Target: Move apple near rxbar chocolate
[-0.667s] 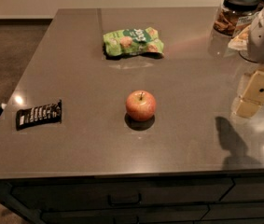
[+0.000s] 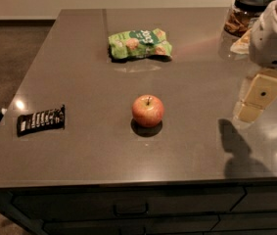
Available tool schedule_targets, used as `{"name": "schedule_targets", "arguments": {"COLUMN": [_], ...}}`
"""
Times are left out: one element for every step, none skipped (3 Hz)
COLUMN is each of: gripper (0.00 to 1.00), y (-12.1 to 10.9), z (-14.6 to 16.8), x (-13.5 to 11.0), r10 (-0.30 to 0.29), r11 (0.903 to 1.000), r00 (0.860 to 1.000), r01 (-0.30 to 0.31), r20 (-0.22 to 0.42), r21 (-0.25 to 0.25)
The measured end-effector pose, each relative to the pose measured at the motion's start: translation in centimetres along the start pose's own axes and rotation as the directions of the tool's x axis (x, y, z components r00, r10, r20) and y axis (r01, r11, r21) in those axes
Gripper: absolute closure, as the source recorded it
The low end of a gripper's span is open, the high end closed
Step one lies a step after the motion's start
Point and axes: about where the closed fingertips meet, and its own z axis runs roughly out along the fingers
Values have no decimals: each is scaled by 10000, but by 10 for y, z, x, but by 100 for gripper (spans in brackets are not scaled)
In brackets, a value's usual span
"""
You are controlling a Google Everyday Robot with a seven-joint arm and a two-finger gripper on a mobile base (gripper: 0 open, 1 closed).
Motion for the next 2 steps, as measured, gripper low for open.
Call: {"name": "schedule_targets", "arguments": {"gripper": [0,0], "y": [-3,-6], "z": [19,43], "x": [-22,-51], "r10": [-208,-464], "r11": [9990,9943], "r00": [9988,9946], "r01": [224,549], "r20": [432,932], "r21": [-389,-911]}}
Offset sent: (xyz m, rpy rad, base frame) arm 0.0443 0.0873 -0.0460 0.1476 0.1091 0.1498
